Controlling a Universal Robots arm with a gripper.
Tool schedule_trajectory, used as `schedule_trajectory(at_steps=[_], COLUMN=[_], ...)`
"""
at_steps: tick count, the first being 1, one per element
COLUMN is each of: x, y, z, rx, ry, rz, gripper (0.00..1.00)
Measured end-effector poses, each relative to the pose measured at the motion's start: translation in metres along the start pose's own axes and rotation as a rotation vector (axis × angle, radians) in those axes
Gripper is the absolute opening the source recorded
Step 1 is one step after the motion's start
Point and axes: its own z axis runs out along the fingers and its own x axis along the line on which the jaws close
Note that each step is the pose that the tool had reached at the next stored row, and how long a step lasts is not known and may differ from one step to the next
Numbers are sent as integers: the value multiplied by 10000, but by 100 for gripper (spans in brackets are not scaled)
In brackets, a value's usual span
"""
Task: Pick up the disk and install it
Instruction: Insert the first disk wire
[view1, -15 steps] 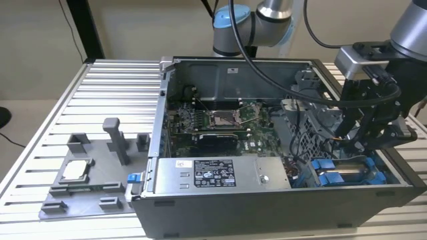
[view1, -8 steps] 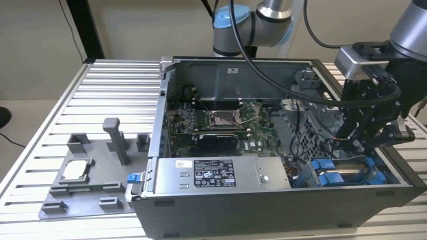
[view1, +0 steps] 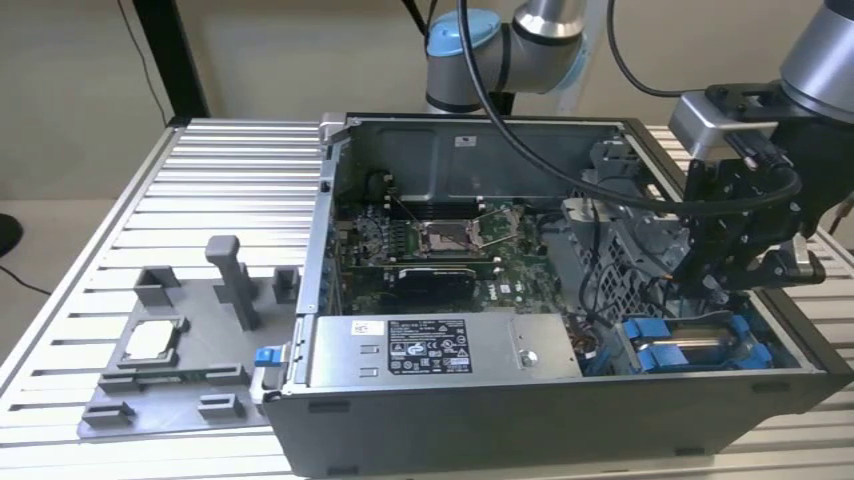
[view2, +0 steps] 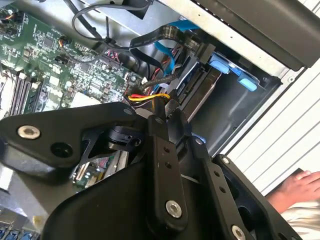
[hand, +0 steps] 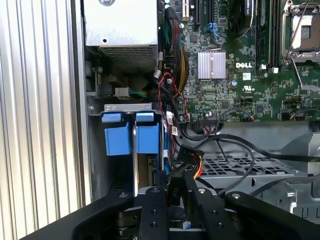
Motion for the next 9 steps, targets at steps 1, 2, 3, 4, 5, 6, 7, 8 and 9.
schedule_trajectory(at_steps=[1, 2, 3, 4, 5, 6, 7, 8, 9], x=[0, 0, -1, -3, -5, -9, -12, -15, -18], y=[0, 0, 0, 0, 0, 0, 0, 0, 1], z=[0, 0, 0, 0, 0, 0, 0, 0, 0], rx=[0, 0, 0, 0, 0, 0, 0, 0, 0], ry=[0, 0, 0, -1, 0, 0, 0, 2, 4], rz=[0, 0, 0, 0, 0, 1, 0, 0, 0], gripper=[0, 0, 0, 0, 0, 0, 0, 0, 0])
